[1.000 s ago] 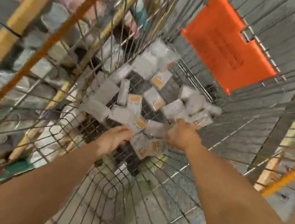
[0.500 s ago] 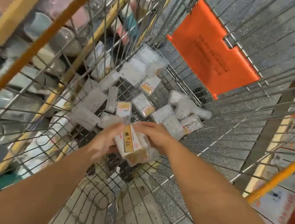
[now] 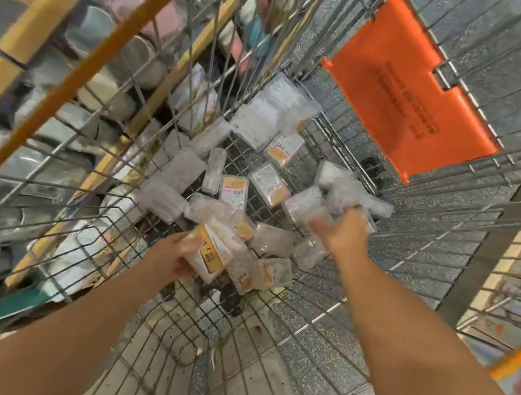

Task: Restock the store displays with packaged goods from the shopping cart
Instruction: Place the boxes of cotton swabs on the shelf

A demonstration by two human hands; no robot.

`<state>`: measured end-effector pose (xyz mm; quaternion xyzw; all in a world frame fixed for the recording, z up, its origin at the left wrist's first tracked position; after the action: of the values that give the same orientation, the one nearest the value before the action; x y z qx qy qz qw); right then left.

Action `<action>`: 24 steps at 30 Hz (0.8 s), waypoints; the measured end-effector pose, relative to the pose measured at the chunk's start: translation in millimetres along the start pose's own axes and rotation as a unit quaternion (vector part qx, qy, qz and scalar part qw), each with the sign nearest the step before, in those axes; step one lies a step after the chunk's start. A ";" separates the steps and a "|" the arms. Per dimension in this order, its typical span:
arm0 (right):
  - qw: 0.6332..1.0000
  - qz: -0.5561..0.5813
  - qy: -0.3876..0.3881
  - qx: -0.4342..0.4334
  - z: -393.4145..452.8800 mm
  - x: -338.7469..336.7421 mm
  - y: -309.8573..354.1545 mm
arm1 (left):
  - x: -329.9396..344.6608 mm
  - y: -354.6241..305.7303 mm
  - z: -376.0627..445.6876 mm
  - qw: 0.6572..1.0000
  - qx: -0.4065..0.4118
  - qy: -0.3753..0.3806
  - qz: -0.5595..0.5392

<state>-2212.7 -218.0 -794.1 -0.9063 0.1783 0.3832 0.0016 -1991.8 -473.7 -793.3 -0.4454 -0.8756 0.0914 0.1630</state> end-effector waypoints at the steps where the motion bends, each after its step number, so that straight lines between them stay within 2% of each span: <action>1: 0.999 -0.008 0.039 0.028 1.7 12.2 -5.3 | -2.2 1.8 0.6 1.000 -0.004 0.003 -0.010; 3: 0.996 -0.035 0.067 0.046 -2.8 28.2 -9.2 | -3.2 3.9 1.2 0.999 -0.006 0.005 -0.031; 7: 0.994 -0.107 0.011 0.011 -8.3 32.7 -9.0 | -9.2 8.6 5.9 0.999 -0.003 -0.013 -0.033; 13: 0.994 -0.088 0.041 0.040 -8.1 33.0 -7.9 | -3.8 8.7 0.8 0.999 0.005 -0.017 -0.033; 15: 0.999 -0.031 0.024 0.015 -11.7 33.5 -2.7 | -4.2 9.7 1.8 0.999 0.004 -0.026 -0.046; 17: 0.993 0.115 0.035 0.008 -14.2 33.1 4.1 | -2.2 7.4 0.7 0.998 0.009 -0.023 -0.058; 19: 0.951 0.287 0.106 0.033 -23.8 35.4 17.6 | -1.7 3.7 -5.8 0.998 0.029 -0.010 -0.052; 22: 0.811 0.518 0.261 0.080 -52.5 36.7 48.4 | 4.2 -12.0 -22.8 0.997 0.068 0.022 -0.030; 24: 0.756 0.580 0.298 0.062 -78.6 24.3 70.8 | 5.9 -29.9 -39.9 0.996 0.085 0.024 -0.033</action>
<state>-2165.6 -303.1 -746.0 -0.6957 0.6843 0.0097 -0.2184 -2002.8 -485.9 -745.8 -0.4032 -0.8747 0.1492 0.2239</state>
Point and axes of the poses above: each hand's wrist, its own z-axis towards the middle knuckle, its own x-axis out of the palm, y = z × x, the point moved 7 cm from there along z, towards the middle knuckle
